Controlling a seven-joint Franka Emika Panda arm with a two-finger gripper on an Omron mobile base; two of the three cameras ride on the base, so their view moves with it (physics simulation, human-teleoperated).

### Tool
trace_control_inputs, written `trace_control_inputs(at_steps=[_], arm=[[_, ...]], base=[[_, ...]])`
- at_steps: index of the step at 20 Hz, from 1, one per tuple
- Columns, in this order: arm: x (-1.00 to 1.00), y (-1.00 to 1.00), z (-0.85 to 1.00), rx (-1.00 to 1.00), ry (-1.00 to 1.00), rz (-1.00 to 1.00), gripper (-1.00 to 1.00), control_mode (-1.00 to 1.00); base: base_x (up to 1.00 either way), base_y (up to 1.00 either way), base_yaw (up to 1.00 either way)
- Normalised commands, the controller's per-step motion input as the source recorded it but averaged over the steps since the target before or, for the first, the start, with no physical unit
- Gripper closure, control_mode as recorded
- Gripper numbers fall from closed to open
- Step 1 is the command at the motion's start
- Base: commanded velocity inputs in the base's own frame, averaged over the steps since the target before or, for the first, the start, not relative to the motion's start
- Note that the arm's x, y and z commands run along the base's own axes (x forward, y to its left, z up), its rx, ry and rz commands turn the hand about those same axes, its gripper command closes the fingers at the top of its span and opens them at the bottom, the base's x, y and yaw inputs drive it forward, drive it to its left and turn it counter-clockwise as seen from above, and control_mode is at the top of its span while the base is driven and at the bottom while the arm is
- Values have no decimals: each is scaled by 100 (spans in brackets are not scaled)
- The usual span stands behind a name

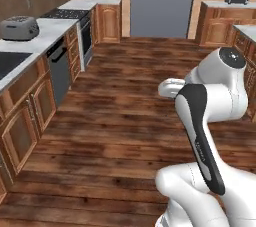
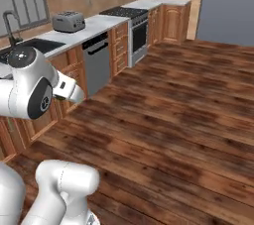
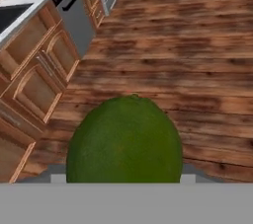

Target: Grab the lime and lemon from the fridge, place them in the blender, close the lid, and turn on the blender to create a marinade.

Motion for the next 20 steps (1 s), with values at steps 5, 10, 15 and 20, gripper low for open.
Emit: trace_control_inputs(at_steps=[5,10,15,20], arm=[[0,0,0,0,0,0,100,100],[0,0,0,0,0,0,100,100],[0,0,0,0,0,0,100,100],[0,0,0,0,0,0,100,100]], base=[[62,-2,-65],[66,0,-65],[82,11,-60],[99,30,-55]])
